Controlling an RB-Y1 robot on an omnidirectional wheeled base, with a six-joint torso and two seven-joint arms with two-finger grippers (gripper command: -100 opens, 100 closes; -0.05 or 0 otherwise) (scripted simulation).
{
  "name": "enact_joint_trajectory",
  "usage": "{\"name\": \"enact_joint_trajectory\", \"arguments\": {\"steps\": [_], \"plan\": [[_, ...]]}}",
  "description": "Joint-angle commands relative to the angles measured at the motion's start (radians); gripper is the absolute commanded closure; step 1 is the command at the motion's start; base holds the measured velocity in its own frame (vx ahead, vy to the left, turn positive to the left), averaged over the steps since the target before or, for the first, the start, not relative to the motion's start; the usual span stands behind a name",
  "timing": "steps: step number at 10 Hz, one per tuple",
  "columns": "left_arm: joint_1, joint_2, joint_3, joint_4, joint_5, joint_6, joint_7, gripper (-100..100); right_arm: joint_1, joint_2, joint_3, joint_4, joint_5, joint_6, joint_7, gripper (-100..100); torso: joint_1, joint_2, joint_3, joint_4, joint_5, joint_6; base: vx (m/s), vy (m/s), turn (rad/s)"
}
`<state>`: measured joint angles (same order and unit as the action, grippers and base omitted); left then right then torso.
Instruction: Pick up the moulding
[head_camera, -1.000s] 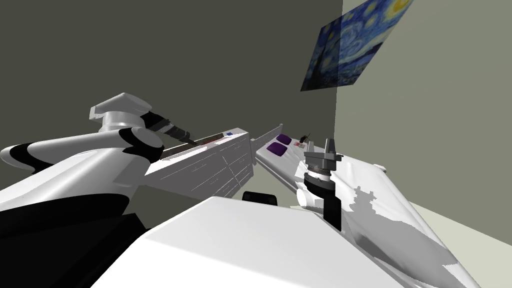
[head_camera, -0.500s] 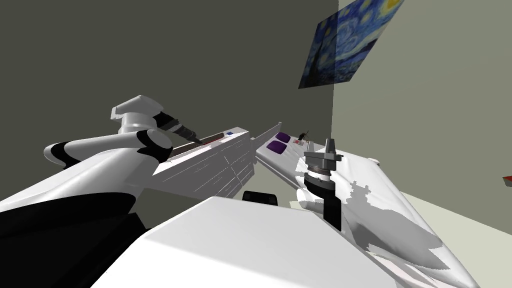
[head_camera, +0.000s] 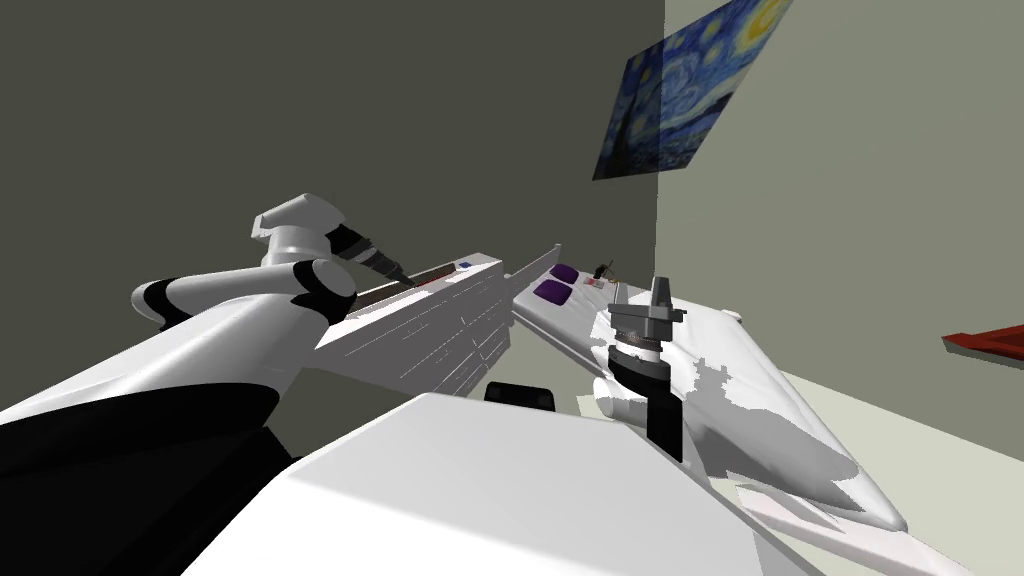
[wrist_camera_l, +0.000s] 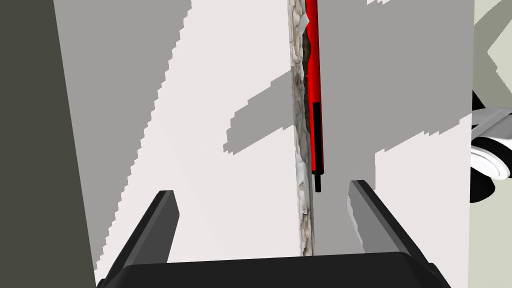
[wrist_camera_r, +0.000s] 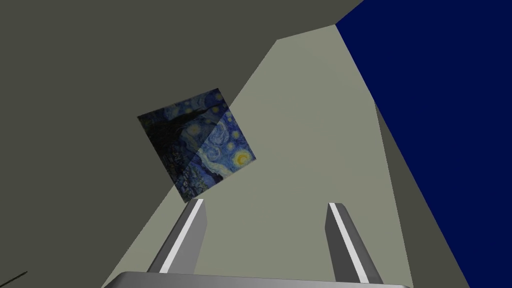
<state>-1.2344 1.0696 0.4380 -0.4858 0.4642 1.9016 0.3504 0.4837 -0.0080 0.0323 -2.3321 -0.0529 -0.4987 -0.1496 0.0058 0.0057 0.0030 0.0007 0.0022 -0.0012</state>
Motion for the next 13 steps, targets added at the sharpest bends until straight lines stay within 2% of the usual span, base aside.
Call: {"name": "enact_joint_trajectory", "arguments": {"steps": [1,2,3,4,5,6,7,8,9,10,12,13], "plan": [[-0.025,-0.046,-0.037,-0.004,0.002,-0.030,0.050,-100,0.000,0.000,0.000,0.000,0.000,0.000,0.000,0,0.000,0.000,0.000,0.000,0.000,0.000,-0.148,0.175,-0.122],[-0.025,-0.046,-0.037,-0.004,0.002,-0.030,0.081,-100,0.000,0.000,0.000,0.000,0.000,0.000,0.000,0,0.004,0.003,0.001,0.001,0.001,0.000,-0.121,0.143,-0.102],[-0.034,-0.088,-0.063,-0.022,0.008,-0.051,0.114,-100,0.000,0.000,0.000,0.000,0.000,0.000,0.000,0,0.003,0.002,0.002,0.001,0.001,-0.001,-0.109,0.131,-0.124],[-0.034,-0.088,-0.063,-0.022,0.008,-0.051,0.144,-100,0.000,0.000,0.000,0.000,0.000,0.000,0.000,0,0.002,0.002,0.001,0.000,0.000,0.000,-0.101,0.112,-0.078],[-0.042,-0.130,-0.089,-0.040,0.013,-0.072,0.172,-100,0.000,0.000,0.000,0.000,0.000,0.000,0.000,0,0.001,0.001,0.001,0.000,0.000,-0.001,-0.134,0.138,-0.122],[-0.042,-0.130,-0.089,-0.040,0.013,-0.072,0.201,-100,0.000,0.000,0.000,0.000,0.000,0.000,0.000,0,0.003,0.002,0.001,0.000,0.001,0.000,-0.108,0.124,-0.091],[-0.042,-0.130,-0.089,-0.040,0.013,-0.072,0.211,-100,0.000,0.000,0.000,0.000,0.000,0.000,0.000,0,0.002,0.001,0.001,0.001,0.001,-0.001,-0.044,0.052,0.001],[-0.051,-0.172,-0.115,-0.059,0.019,-0.092,0.249,-100,0.000,0.000,0.000,0.000,0.000,0.000,0.000,0,-0.001,-0.001,0.000,0.000,0.000,-0.001,-0.098,0.087,-0.105],[-0.051,-0.172,-0.115,-0.059,0.019,-0.092,0.273,-100,0.000,0.000,0.000,0.000,0.000,0.000,0.000,0,-0.001,0.000,0.000,0.000,0.000,0.000,-0.105,0.105,-0.104],[-0.060,-0.214,-0.141,-0.077,0.025,-0.113,0.300,-100,0.000,0.000,0.000,0.000,0.000,0.000,0.000,0,0.000,0.000,0.000,0.000,0.000,-0.001,-0.145,0.143,-0.144],[-0.060,-0.214,-0.141,-0.077,0.025,-0.113,0.341,-100,0.000,0.000,0.000,0.000,0.000,0.000,0.000,0,0.003,0.002,0.002,0.001,0.001,-0.001,-0.091,0.092,-0.035],[-0.068,-0.256,-0.168,-0.095,0.031,-0.134,0.375,-100,0.000,0.000,0.000,0.000,0.000,0.000,0.000,0,-0.001,-0.001,0.000,0.000,0.000,-0.001,-0.099,0.085,-0.115]]}}
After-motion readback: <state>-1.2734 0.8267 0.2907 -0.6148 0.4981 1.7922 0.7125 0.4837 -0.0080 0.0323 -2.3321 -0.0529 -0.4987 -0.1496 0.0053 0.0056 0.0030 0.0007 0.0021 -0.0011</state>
